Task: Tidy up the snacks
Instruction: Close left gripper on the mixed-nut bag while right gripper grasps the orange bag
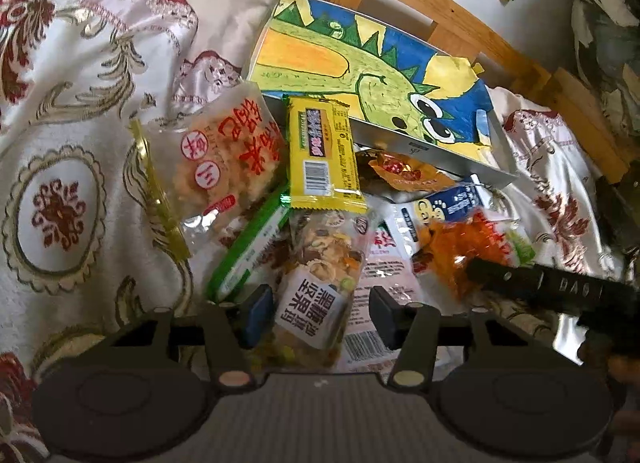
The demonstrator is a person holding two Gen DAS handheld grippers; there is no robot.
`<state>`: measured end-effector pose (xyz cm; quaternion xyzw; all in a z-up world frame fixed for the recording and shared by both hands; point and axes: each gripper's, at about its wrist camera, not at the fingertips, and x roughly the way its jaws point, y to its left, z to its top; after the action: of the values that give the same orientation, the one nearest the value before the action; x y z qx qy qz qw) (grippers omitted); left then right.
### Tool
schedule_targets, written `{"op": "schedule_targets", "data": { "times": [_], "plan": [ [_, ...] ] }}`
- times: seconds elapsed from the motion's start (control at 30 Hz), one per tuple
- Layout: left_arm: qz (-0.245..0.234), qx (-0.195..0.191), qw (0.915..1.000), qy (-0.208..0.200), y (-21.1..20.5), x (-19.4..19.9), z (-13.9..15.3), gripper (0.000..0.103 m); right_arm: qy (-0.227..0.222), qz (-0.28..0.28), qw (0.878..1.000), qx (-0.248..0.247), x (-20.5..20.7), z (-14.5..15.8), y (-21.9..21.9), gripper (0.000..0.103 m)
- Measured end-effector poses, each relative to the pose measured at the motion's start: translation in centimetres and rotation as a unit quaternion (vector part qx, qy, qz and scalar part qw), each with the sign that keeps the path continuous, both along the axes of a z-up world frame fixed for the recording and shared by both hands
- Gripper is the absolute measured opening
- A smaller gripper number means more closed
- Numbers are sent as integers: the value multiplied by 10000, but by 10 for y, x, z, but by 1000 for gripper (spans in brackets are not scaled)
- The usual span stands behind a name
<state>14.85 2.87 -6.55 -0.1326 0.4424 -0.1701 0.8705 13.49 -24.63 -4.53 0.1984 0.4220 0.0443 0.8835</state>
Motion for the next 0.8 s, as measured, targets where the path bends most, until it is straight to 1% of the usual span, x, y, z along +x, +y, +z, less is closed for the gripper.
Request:
{"op": "schedule_targets", "data": {
  "times": [0.07,0.1,0.13,0.2,0.27,0.33,0.4,0.5,0.6,0.7,0.77,0.8],
  "plan": [
    [-45,-157,9998,97,-1,-1,0,53,-29,164,9999,-14,-3,1,8,39],
    [-82,-208,9997,129,-2,-1,-1,50,-29,281,9996,-20,-4,1,12,39],
    [-136,-255,9994,163,-3,-1,-1,49,-29,398,9992,-12,-5,1,16,39],
    [-172,-227,9995,143,-6,-2,-1,49,-32,551,9985,-12,-9,2,22,42],
    [-193,-159,9996,116,-8,-2,-1,49,-19,547,9985,-2,-13,4,24,44],
    [-143,-168,9996,164,-8,-1,-2,50,23,429,9990,93,-16,7,22,54],
    [-95,-211,9995,198,-6,-1,-3,52,-11,305,9995,121,-19,11,20,69],
    [-54,-189,9997,158,-5,0,-3,54,-35,202,9998,69,-18,10,18,77],
    [-63,-121,9999,98,-7,-1,-3,56,35,109,9997,207,-10,3,14,81],
    [-91,-83,9999,104,-9,-1,-3,56,-73,10,9995,322,-3,-3,12,83],
    [-114,-107,9998,120,-9,-1,-3,56,-145,2,9996,257,0,-6,16,83],
    [-115,-120,9998,124,-9,-1,-3,56,-164,24,9997,166,0,-6,19,80]
  ]
}}
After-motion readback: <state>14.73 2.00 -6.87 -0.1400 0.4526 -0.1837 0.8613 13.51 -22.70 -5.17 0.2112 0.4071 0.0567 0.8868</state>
